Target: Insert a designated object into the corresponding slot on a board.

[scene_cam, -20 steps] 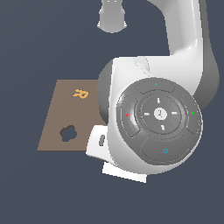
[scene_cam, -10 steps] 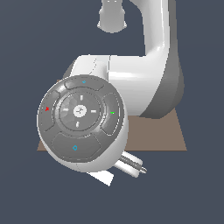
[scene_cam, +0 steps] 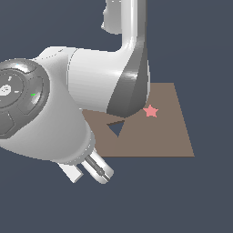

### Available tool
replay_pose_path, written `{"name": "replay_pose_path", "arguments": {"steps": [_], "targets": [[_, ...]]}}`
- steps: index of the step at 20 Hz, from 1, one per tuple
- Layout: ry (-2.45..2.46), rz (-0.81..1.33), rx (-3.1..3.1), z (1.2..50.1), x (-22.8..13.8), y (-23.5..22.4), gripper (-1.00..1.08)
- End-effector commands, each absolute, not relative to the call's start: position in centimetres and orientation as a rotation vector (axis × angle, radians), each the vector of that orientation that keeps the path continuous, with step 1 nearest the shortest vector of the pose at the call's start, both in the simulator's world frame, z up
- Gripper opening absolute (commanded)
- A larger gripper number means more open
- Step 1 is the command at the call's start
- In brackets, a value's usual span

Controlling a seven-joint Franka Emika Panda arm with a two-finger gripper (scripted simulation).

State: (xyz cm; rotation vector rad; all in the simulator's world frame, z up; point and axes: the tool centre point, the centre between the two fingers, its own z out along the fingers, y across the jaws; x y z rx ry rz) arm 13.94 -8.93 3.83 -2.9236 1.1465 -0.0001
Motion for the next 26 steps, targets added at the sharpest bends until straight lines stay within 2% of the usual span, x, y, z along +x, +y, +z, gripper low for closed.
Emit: {"name": "replay_pose_path", "arguments": {"steps": [1,11,26], "targets": [[1.262,-0.001,-2.875,3.9,13.0,-10.6,-1.0],[1.545,0.0,-2.734,4.0,10.0,-14.4,-1.0],[1.605,0.006,-2.701,3.1,9.2,-15.0,-1.0]]}}
